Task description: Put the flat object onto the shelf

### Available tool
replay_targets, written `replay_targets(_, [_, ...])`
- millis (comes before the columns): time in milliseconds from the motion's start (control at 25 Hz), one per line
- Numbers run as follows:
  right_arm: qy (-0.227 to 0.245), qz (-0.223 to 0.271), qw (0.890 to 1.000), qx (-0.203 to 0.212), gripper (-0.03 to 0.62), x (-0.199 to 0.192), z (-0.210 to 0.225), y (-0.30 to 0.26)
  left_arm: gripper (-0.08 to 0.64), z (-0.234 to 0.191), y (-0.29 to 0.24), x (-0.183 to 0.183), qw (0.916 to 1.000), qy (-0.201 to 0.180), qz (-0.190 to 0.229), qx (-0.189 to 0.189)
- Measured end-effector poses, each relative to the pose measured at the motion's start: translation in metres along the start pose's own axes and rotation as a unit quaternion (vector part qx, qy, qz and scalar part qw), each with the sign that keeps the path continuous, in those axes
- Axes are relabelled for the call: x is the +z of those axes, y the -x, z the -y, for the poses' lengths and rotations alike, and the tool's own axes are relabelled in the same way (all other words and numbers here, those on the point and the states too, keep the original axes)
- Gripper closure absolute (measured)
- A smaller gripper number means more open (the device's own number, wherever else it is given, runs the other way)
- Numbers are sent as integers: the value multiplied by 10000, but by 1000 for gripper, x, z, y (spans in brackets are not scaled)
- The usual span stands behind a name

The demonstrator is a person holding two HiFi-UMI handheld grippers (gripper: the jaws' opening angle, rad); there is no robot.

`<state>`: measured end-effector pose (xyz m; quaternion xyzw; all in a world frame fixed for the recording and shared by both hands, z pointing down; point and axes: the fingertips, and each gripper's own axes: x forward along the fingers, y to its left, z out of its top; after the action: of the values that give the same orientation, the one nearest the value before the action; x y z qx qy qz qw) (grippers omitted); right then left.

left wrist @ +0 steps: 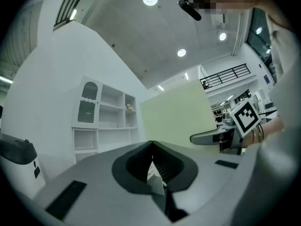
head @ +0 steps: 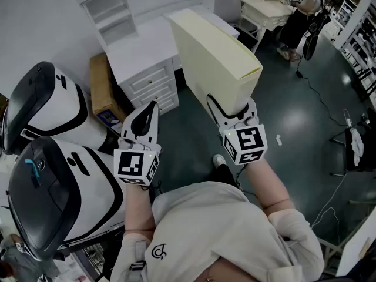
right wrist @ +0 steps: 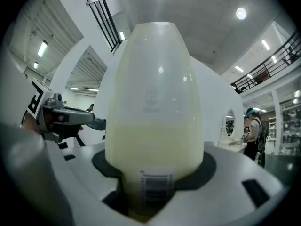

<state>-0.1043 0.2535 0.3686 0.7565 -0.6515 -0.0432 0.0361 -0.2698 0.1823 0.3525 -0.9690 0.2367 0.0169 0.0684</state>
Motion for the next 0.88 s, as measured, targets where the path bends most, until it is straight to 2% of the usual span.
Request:
replay_targets(600, [-106,-110,9997,-188,314,0,0,-16,548,-19,-6,-6,9998,186,30,-54])
replay_targets(880, [-40,66,9999,-75,314,4,13,-38,548,-26,-28,-21,9997,217,-52,-40])
